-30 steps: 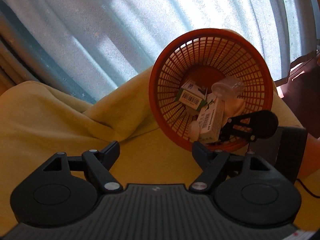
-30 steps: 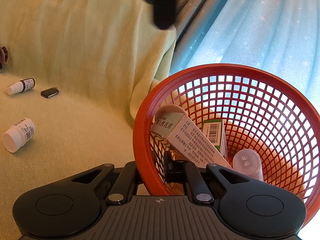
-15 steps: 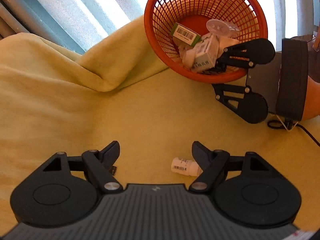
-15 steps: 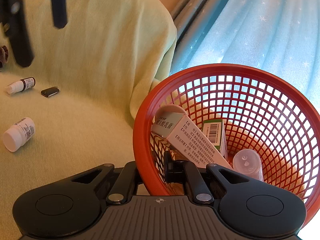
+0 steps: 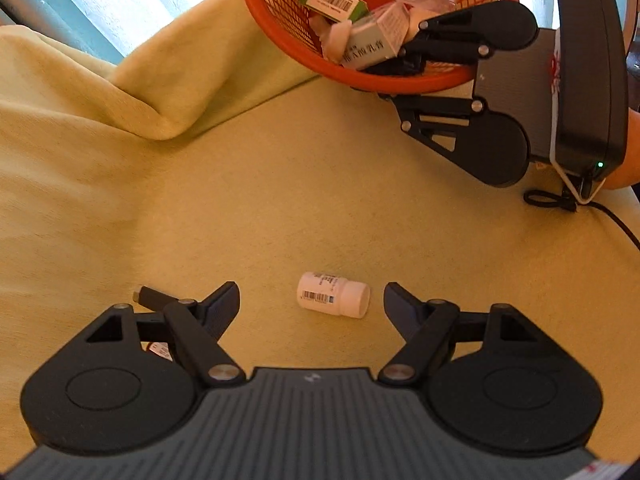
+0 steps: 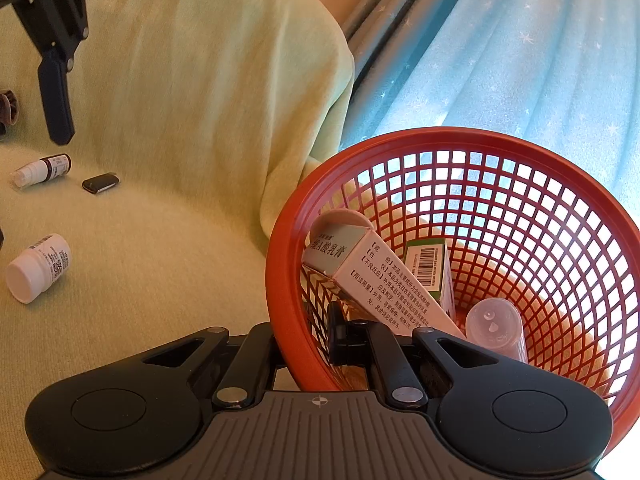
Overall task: Organize objects
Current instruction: 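Return the left gripper to the white pill bottle and grasp it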
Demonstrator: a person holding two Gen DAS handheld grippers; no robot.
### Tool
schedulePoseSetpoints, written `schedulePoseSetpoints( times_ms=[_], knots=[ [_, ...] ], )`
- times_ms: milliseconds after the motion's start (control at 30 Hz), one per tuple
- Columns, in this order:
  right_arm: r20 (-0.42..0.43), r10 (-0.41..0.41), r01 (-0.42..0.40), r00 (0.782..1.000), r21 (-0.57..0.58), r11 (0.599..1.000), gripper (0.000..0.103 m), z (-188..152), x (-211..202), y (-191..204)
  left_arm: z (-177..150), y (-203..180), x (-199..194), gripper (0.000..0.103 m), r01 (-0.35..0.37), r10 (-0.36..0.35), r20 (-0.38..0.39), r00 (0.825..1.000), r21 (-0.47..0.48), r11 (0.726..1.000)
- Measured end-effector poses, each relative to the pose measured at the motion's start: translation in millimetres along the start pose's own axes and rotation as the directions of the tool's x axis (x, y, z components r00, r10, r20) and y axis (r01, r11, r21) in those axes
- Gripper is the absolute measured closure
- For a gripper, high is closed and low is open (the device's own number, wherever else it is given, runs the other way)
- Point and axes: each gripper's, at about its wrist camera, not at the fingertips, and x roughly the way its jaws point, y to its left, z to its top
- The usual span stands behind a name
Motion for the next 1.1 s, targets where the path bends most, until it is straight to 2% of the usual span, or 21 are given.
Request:
schedulePoseSetpoints(
  times_ms=[400, 1100],
  knots=[
    [0.000, -0.001, 0.001, 1.000, -0.002, 1.000, 0.100, -2, -1, -1, -10, -5, 22, 0.027, 0.036, -0.036, -0.030, 0.999, 0.003, 0.999],
    [-0.002, -0.001, 0.001, 1.000, -0.009, 1.000, 0.100, -3, -1, -1, -11, 1, 43, 0.027, 0.077, -0.078, -0.025, 0.997, -0.016, 0.997]
  ],
)
